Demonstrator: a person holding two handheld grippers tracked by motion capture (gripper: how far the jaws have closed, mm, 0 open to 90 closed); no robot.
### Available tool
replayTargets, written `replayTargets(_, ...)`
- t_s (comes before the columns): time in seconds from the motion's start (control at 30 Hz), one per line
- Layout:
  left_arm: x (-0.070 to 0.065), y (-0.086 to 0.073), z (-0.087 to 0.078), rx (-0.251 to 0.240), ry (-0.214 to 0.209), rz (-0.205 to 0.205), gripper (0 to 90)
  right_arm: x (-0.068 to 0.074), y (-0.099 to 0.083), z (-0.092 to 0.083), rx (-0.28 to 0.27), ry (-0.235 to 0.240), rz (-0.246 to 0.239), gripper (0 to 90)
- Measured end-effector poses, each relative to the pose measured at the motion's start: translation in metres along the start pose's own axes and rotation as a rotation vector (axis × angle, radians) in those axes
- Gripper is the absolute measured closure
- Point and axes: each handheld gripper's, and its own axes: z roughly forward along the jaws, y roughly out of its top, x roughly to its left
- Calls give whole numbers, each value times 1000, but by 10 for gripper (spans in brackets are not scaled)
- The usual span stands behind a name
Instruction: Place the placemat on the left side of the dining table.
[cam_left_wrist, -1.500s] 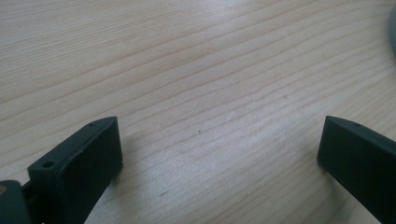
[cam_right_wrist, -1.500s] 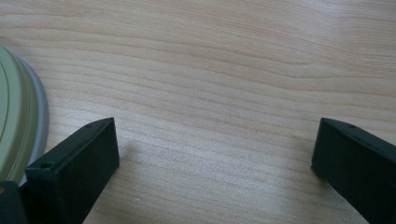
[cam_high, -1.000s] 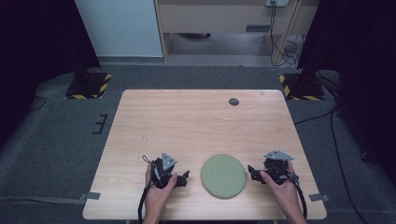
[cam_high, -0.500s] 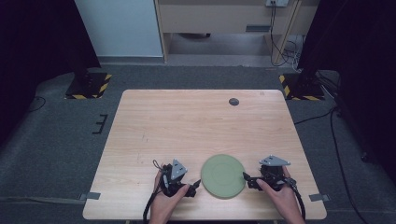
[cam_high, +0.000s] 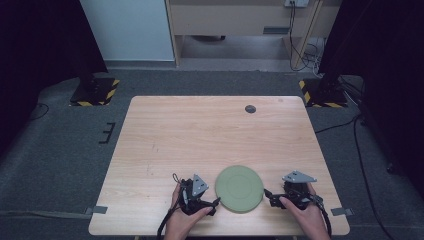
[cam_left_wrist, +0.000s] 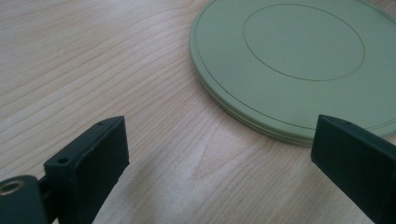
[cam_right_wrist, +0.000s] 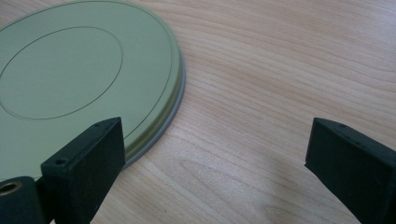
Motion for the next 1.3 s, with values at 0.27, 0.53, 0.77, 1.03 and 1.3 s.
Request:
replayTargets(0.27, -4, 1, 6, 13, 20, 22, 46, 8, -2, 6, 24, 11, -34, 53)
replayTargets(0.53, -1, 1, 9, 13, 22, -4, 28, 10, -2, 7, 22, 2, -23, 42)
replayTargets(0.77, -1, 3, 11, 11, 41, -9, 28, 9, -2, 8, 16, -12, -19, 34)
replayTargets(1.03, 2, 4, 13, 2, 53, -33, 31, 8, 1, 14, 7, -37, 6, 15)
replayTargets(1.3, -1, 5, 12, -9, 41, -25, 45, 10, -2, 7, 9, -18, -8, 47)
